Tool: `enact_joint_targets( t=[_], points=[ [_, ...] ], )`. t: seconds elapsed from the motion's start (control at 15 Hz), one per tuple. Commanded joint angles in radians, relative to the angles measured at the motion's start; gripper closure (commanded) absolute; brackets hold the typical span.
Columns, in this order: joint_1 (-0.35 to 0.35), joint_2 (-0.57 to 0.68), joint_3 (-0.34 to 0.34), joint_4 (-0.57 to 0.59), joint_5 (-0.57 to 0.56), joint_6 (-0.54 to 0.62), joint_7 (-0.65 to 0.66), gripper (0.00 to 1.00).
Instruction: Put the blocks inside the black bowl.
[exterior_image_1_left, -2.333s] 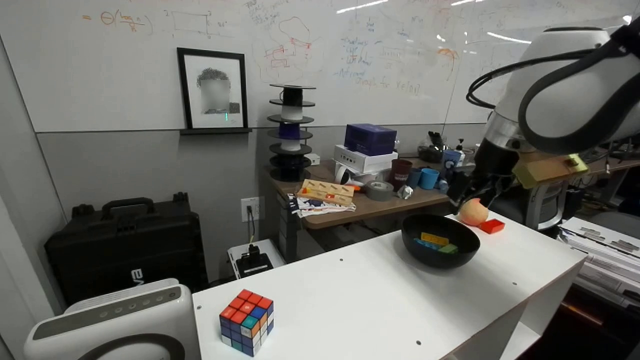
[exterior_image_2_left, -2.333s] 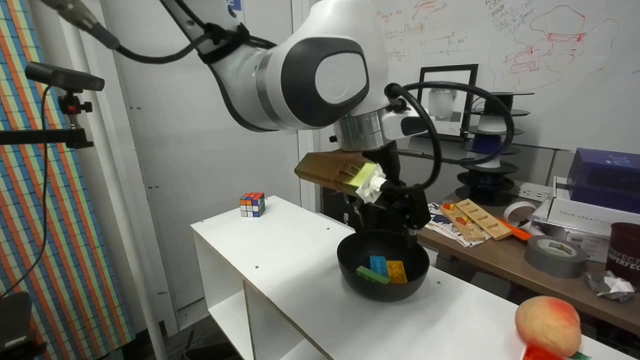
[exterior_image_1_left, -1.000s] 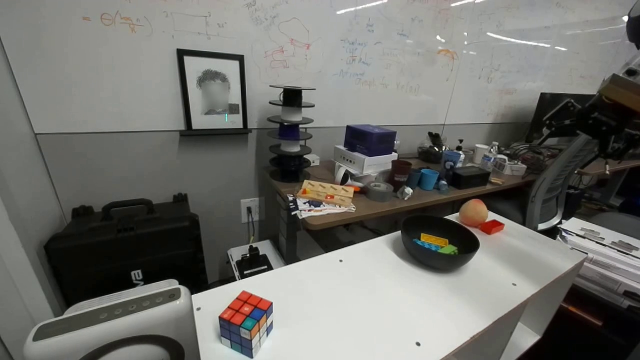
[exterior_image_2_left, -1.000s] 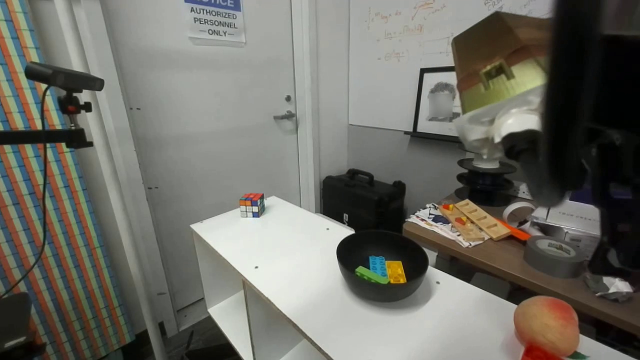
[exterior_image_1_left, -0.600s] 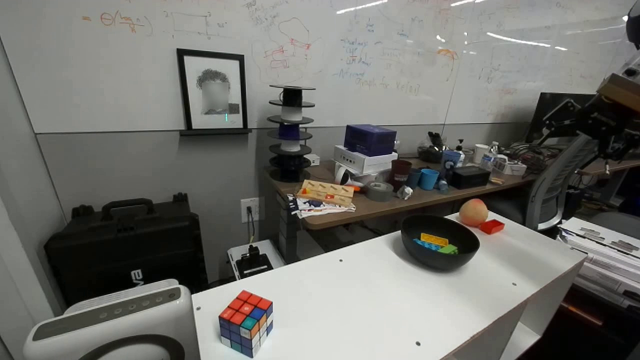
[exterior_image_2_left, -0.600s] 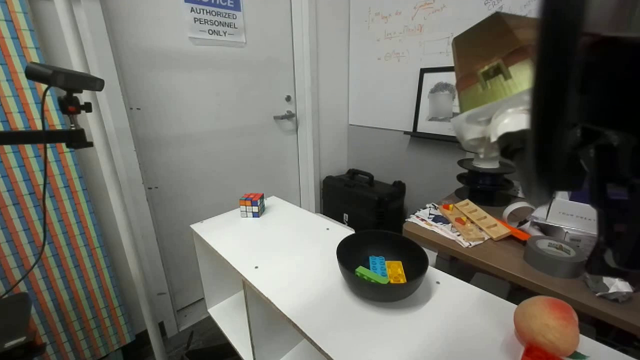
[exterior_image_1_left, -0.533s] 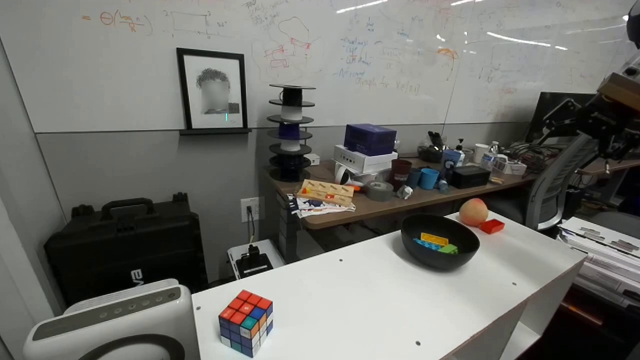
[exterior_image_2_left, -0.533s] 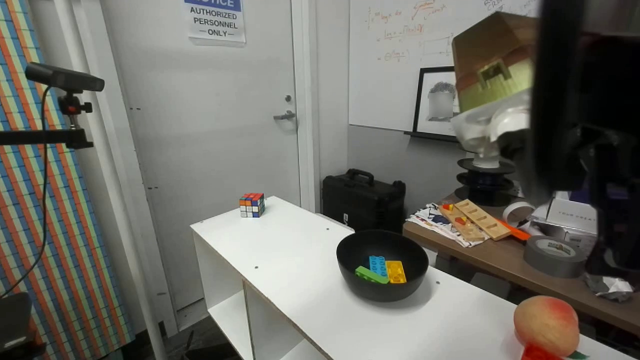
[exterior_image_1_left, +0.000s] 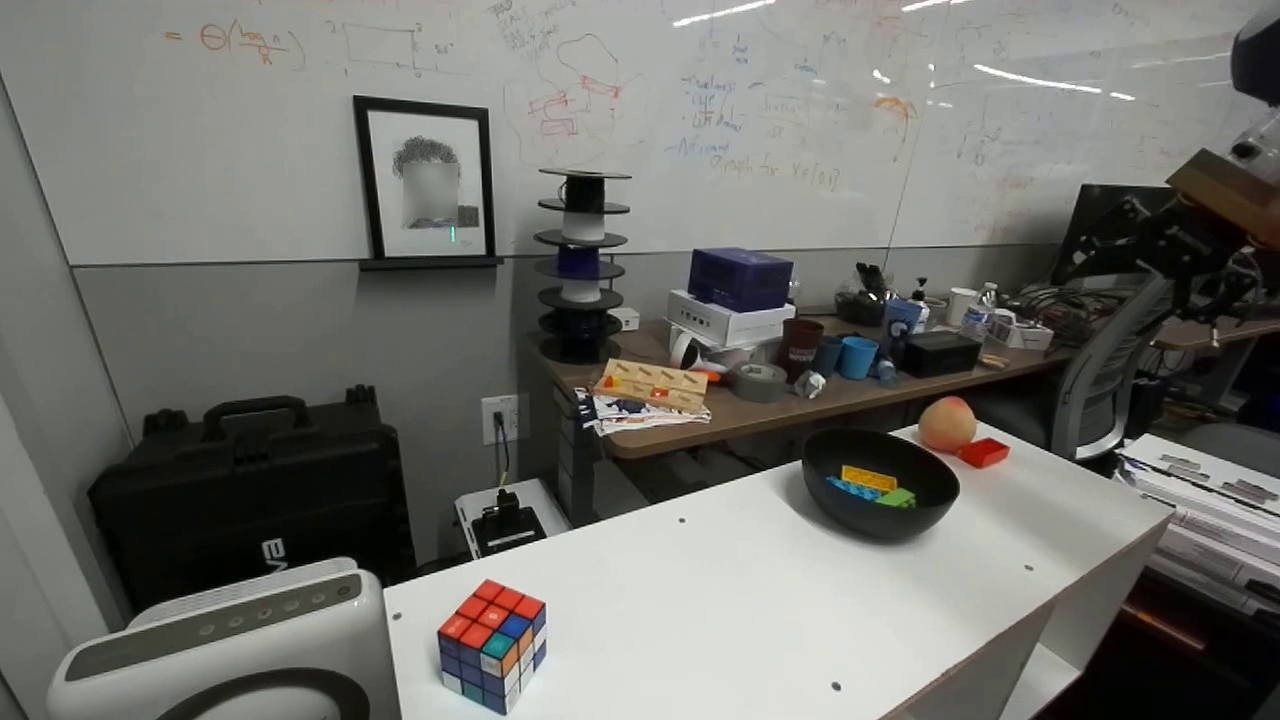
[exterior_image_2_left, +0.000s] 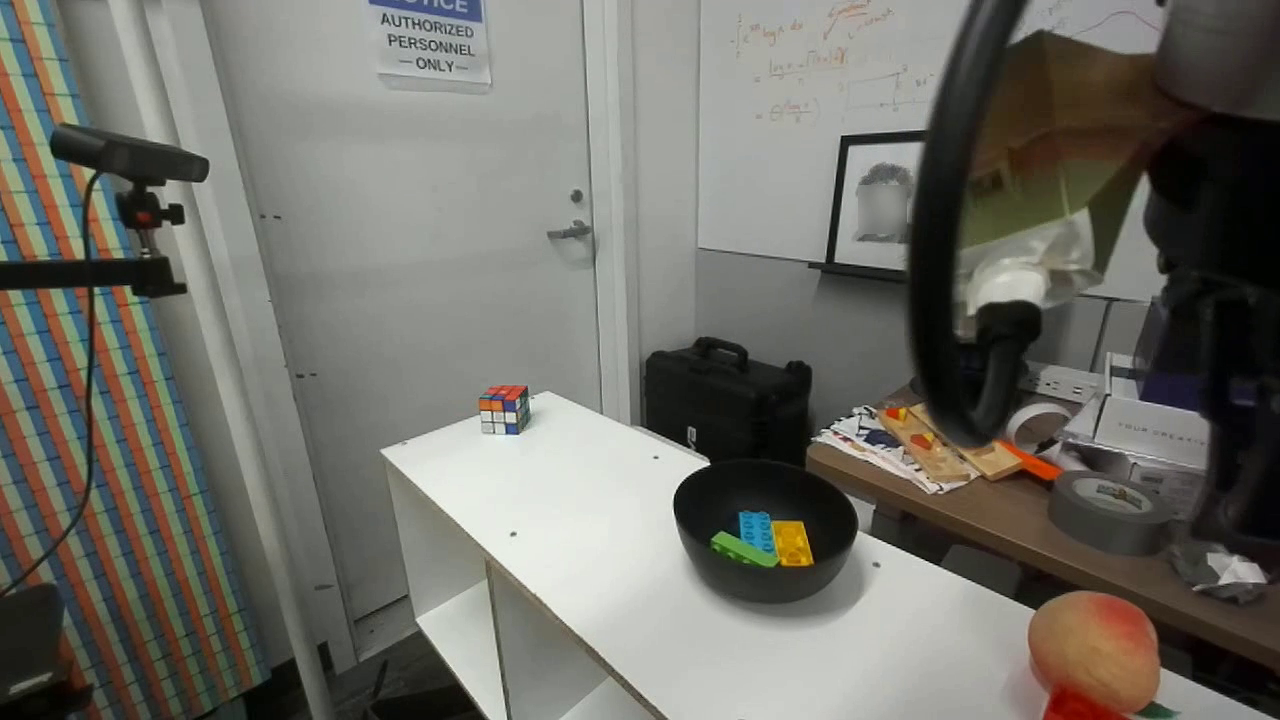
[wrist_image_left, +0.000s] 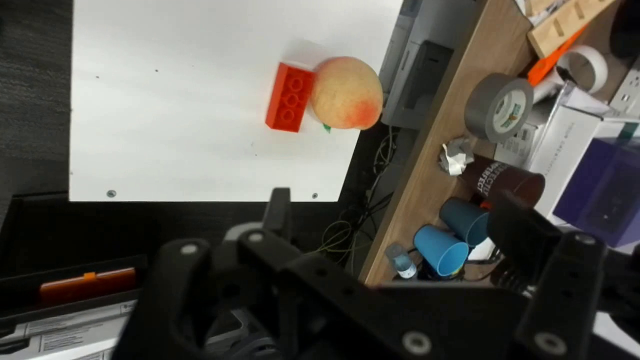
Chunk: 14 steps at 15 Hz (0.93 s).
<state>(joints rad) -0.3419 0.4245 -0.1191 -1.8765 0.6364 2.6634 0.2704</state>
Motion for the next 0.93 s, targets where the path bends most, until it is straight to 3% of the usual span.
enact_joint_targets(
  t=[0.0, 0.4, 0.87],
  points=[
    [0.005, 0.122, -0.020, 0.145, 0.053, 0.011, 0.107, 0.00],
    [0.017, 0.302, -0.108, 0.346, -0.032, -0.154, 0.379, 0.00],
    [-0.014, 0.438, -0.127, 0.541, -0.149, -0.385, 0.619, 0.00]
  ],
)
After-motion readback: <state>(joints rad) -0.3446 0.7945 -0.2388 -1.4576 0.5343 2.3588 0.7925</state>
